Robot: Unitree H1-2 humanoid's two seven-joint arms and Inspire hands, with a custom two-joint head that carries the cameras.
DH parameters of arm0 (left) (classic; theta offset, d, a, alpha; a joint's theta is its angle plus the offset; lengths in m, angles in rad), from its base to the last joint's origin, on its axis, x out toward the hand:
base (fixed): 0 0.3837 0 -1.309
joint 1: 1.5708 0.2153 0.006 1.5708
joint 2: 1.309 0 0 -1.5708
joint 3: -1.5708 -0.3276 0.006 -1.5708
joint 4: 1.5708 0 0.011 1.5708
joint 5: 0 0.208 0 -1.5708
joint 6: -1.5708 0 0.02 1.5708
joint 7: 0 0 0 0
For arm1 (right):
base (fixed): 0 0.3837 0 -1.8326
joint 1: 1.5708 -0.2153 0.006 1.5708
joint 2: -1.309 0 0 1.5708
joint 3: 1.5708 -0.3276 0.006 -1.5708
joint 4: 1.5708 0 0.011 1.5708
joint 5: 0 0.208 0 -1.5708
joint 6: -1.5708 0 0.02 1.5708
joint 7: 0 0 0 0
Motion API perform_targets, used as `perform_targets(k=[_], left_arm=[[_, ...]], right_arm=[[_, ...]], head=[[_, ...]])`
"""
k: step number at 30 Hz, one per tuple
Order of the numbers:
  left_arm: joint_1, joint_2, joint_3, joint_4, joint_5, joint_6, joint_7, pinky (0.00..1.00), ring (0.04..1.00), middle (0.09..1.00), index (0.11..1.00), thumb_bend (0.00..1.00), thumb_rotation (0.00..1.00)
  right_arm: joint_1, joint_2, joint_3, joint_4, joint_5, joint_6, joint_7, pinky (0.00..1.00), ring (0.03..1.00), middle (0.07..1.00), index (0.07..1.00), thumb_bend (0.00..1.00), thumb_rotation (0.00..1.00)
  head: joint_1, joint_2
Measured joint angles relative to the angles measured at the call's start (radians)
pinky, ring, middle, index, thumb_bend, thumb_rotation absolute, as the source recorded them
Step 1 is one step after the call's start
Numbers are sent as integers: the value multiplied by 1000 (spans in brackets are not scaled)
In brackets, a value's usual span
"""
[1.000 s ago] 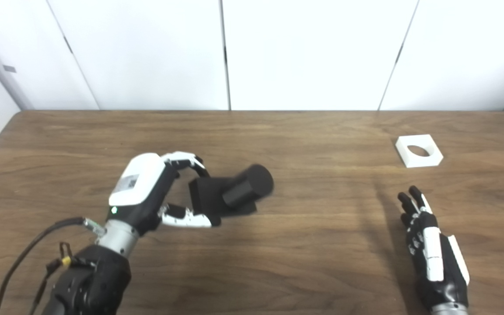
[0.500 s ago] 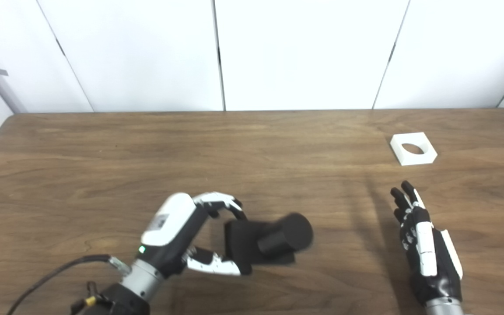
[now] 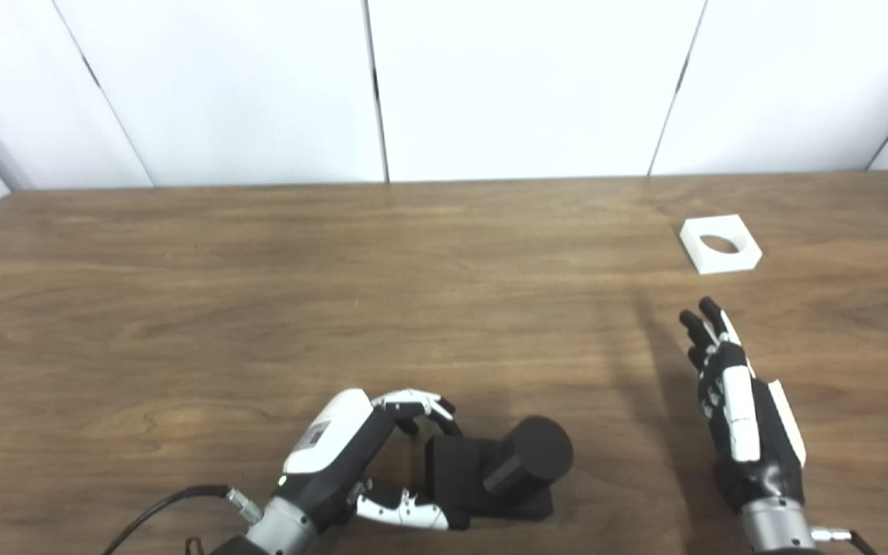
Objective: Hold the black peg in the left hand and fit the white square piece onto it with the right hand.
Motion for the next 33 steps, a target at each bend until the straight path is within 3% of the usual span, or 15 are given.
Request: perform_targets(k=[12,15,21,33], left_arm=[[22,-18,-43,70,182,-83,156,729,809,772,489,507,46],[22,-12,-63,72,266,-98,177,836,812,759,488,510,49],[19,0,-84,73,376,-114,190,866,820,752,487,513,46],[2,2,-96,73,444,-114,179,844,812,738,486,522,49]], right_arm=[[-1,0,2,-23,1,24,-7,1000,984,923,956,587,996],[-1,0,2,-24,6,25,-7,1000,985,922,953,603,988],[-2,0,2,-28,20,38,-7,1000,988,923,955,610,981],[-2,0,2,-28,17,36,-9,1000,984,923,952,606,989]], head=[[5,12],[5,14],[5,14],[-9,6]])
